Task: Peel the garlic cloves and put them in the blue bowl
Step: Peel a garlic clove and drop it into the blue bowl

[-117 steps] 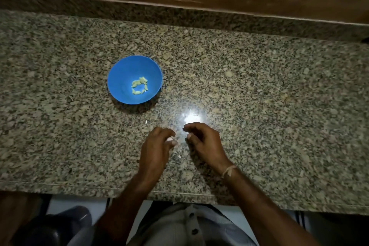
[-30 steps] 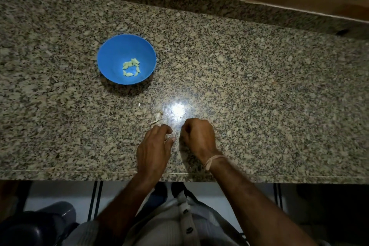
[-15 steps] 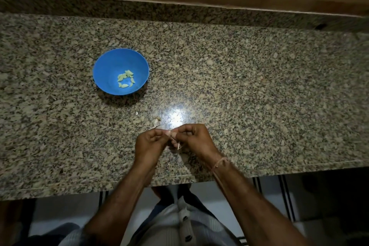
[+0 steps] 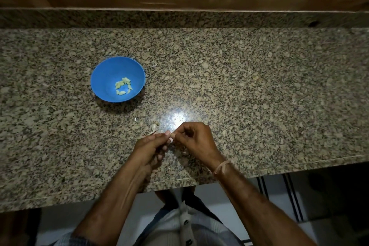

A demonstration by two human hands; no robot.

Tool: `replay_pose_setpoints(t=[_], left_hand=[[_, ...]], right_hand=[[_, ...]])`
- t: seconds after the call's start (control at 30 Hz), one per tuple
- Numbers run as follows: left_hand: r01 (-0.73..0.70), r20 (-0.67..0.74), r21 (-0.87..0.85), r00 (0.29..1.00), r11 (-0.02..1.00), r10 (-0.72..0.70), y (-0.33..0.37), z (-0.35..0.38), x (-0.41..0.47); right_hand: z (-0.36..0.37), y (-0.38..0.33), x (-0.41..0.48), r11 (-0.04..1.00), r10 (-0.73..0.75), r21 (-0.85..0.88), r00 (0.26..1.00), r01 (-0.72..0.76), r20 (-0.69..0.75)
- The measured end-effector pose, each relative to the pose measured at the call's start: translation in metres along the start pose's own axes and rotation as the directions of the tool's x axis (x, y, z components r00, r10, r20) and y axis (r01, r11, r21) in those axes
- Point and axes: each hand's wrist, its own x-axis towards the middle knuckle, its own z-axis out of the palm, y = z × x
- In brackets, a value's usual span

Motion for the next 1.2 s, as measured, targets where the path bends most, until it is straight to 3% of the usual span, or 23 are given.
replay_pose_setpoints(t=[0.07,0.13,0.17,0.2,0.23,0.3,0.33,0.4,0.47,0.53,0.57,0.6,0.63,0.7,0.77,0.83,0.9,0.93,0.97,1.0,1.07,1.13,1.2], left_hand=[[-0.191,0.009,0.05,0.982,0.98,0.191,-0.002,0.003,-0.005],[-0.434,-0.013,0.233,0.894,0.87,0.449,-0.004,0.004,-0.005],[-0.499,-0.007,0.307,0.851,0.811,0.526,-0.006,0.004,-0.005],[-0.511,-0.002,0.335,0.84,0.792,0.543,-0.007,0.003,-0.006],[-0.477,-0.007,0.308,0.864,0.823,0.504,-0.008,0.001,-0.004],[-0.256,-0.025,0.121,0.965,0.959,0.261,-0.006,0.0,-0.007],[-0.116,-0.008,0.009,0.993,0.993,0.116,-0.006,0.0,-0.009],[0.014,-0.001,-0.136,1.0,0.991,-0.015,-0.007,0.002,-0.011],[-0.132,-0.053,-0.06,0.99,0.989,0.129,-0.007,0.006,-0.016],[-0.409,-0.11,0.254,0.888,0.876,0.447,-0.008,0.01,-0.024],[-0.494,-0.097,0.364,0.823,0.79,0.56,-0.008,0.012,-0.026],[-0.51,-0.094,0.405,0.802,0.759,0.589,-0.008,0.014,-0.025],[-0.466,-0.107,0.375,0.837,0.801,0.537,-0.007,0.014,-0.022],[-0.224,-0.123,0.119,0.963,0.967,0.238,-0.006,0.016,-0.019],[0.014,-0.094,-0.098,0.995,0.995,-0.023,-0.006,0.017,-0.017],[-0.016,-0.117,-0.107,0.993,0.994,0.003,-0.009,0.023,-0.018],[-0.239,-0.2,0.066,0.948,0.969,0.248,-0.01,0.031,-0.023],[-0.349,-0.217,0.17,0.899,0.922,0.381,-0.011,0.035,-0.025],[-0.408,-0.22,0.241,0.861,0.881,0.459,-0.011,0.039,-0.026],[-0.396,-0.232,0.245,0.862,0.885,0.45,-0.01,0.041,-0.024],[-0.181,-0.227,-0.012,0.958,0.983,0.174,-0.007,0.041,-0.019],[0.051,-0.127,-0.298,0.988,0.953,-0.093,-0.007,0.041,-0.017],[0.047,-0.137,-0.333,0.986,0.942,-0.098,-0.01,0.042,-0.015]], right_hand=[[-0.002,-0.002,0.002,0.964,0.176,0.193,0.982,-0.185,0.063],[-0.003,-0.009,0.001,0.718,0.409,0.497,0.873,-0.488,0.267],[-0.004,-0.011,0.0,0.621,0.453,0.552,0.83,-0.556,0.326],[-0.003,-0.012,-0.001,0.609,0.449,0.565,0.829,-0.556,0.332],[-0.002,-0.008,-0.001,0.712,0.393,0.515,0.879,-0.476,0.269],[0.0,0.002,-0.003,0.977,0.106,0.181,0.993,-0.114,0.056],[0.0,0.006,-0.003,0.999,-0.04,0.014,0.999,0.04,0.023],[0.001,0.01,-0.003,0.993,-0.102,-0.056,0.994,0.104,0.035],[-0.001,0.002,0.001,0.95,0.162,0.248,0.979,-0.188,0.122],[-0.003,-0.01,0.001,0.618,0.443,0.524,0.811,-0.586,0.383],[-0.005,-0.01,0.003,0.51,0.495,0.547,0.746,-0.664,0.445],[-0.005,-0.009,0.004,0.501,0.509,0.542,0.736,-0.675,0.447],[-0.003,-0.003,0.004,0.61,0.466,0.512,0.797,-0.604,0.384],[-0.005,0.009,0.004,0.961,0.169,0.2,0.978,-0.192,0.125],[-0.01,0.016,0.003,0.974,-0.177,-0.128,0.98,0.188,0.093],[-0.014,0.012,0.006,0.971,-0.197,-0.109,0.972,0.211,0.13],[-0.019,0.005,0.011,0.978,0.06,0.18,0.97,-0.105,0.237],[-0.021,0.001,0.013,0.892,0.202,0.326,0.921,-0.313,0.332],[-0.022,-0.001,0.015,0.811,0.285,0.385,0.872,-0.44,0.397],[-0.022,0.0,0.017,0.8,0.305,0.388,0.867,-0.457,0.394],[-0.023,0.011,0.021,0.977,0.121,0.141,0.962,-0.159,0.244],[-0.025,0.021,0.022,0.954,-0.195,-0.19,0.962,0.231,0.191],[-0.027,0.024,0.023,0.932,-0.249,-0.212,0.944,0.295,0.218]])
